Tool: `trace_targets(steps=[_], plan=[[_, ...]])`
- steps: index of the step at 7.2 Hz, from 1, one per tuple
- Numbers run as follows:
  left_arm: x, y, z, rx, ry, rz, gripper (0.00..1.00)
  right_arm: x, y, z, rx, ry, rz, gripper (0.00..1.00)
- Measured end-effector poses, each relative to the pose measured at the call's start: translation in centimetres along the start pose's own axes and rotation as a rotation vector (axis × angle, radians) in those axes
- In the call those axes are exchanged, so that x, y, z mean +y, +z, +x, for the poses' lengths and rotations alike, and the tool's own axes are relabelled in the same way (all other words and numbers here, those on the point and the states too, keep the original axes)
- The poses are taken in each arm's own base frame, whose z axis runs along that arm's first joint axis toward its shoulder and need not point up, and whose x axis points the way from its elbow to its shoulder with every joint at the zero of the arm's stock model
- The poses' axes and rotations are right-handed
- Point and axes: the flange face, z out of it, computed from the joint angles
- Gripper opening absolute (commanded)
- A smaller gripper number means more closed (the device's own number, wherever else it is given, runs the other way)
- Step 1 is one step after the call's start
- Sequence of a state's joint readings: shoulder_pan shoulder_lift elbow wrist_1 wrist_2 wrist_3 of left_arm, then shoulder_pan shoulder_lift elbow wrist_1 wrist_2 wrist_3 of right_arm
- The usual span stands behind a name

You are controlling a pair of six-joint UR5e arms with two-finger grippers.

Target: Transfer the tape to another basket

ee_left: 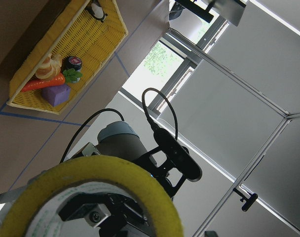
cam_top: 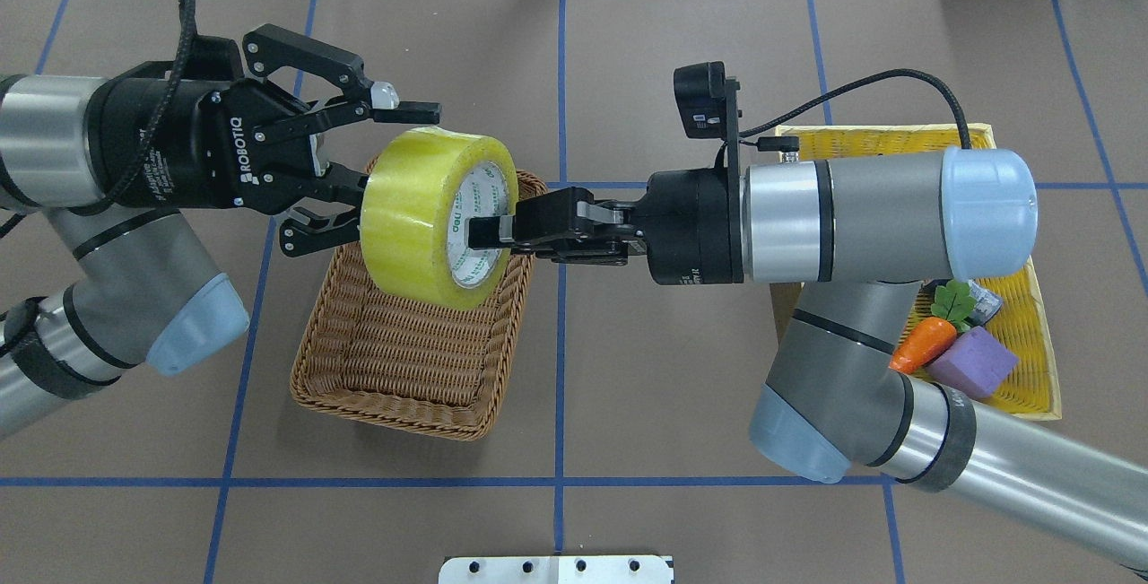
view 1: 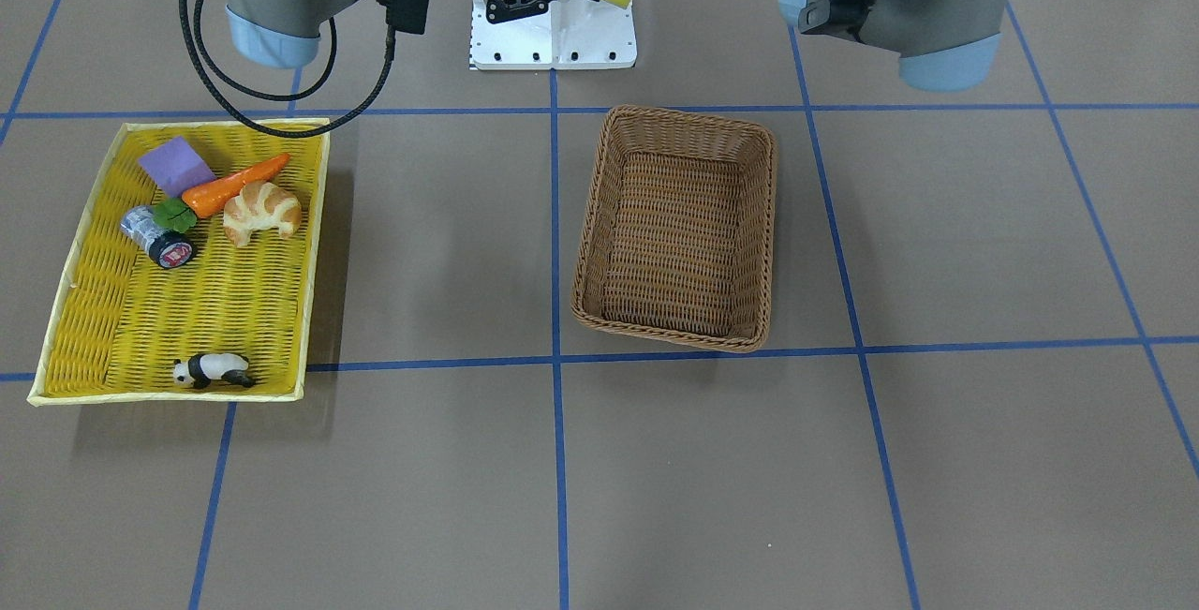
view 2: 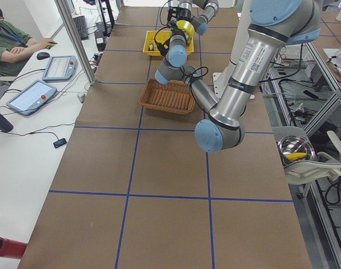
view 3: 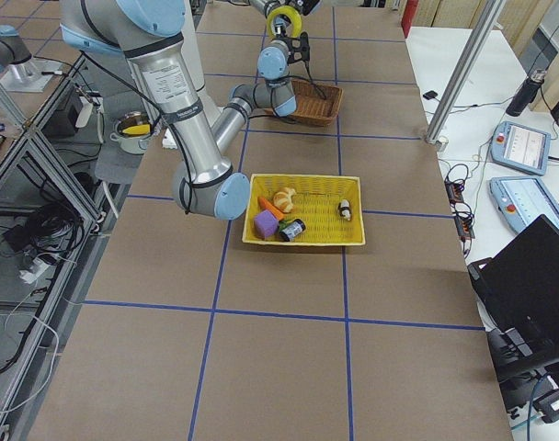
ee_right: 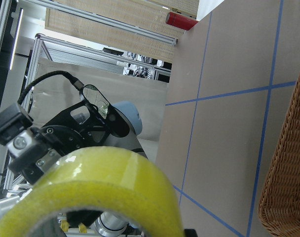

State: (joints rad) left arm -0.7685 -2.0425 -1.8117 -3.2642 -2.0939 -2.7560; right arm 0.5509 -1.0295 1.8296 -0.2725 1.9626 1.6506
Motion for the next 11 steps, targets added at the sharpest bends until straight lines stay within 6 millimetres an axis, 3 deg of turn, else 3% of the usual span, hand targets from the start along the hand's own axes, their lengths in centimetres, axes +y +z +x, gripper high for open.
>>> trace_targets(steps=[1, 2, 3, 6, 8, 9, 11], plan=[[0.0, 0.0, 0.0, 0.000, -0.001, 0.000, 0.24, 0.0, 0.0, 0.0, 0.000, 0.000, 0.003, 0.75], [0.0, 0.0, -0.1, -0.001, -0.003, 0.001, 0.10, -0.1, 0.0, 0.0, -0.001, 0.000, 0.006, 0.99], [-0.1, -0.1, -0.1, -0.002, -0.007, 0.001, 0.00, -0.1, 0.1, 0.0, -0.001, 0.001, 0.009, 0.99], [0.0, -0.1, -0.2, -0.003, -0.004, -0.001, 0.00, -0.1, -0.2, 0.4, 0.005, 0.009, 0.020, 1.00], [-0.6, -0.3, -0.6, -0.014, 0.015, 0.013, 0.00, -0.7, -1.7, 1.6, 0.037, 0.003, 0.024, 1.00], [-1.8, -0.8, -1.2, -0.029, 0.056, 0.045, 0.00, -2.5, -3.8, 2.8, 0.089, -0.014, 0.022, 1.00], [-5.4, -1.2, -2.1, -0.094, 0.151, 0.167, 0.00, -8.8, -9.7, 3.8, 0.258, -0.049, -0.031, 1.00]])
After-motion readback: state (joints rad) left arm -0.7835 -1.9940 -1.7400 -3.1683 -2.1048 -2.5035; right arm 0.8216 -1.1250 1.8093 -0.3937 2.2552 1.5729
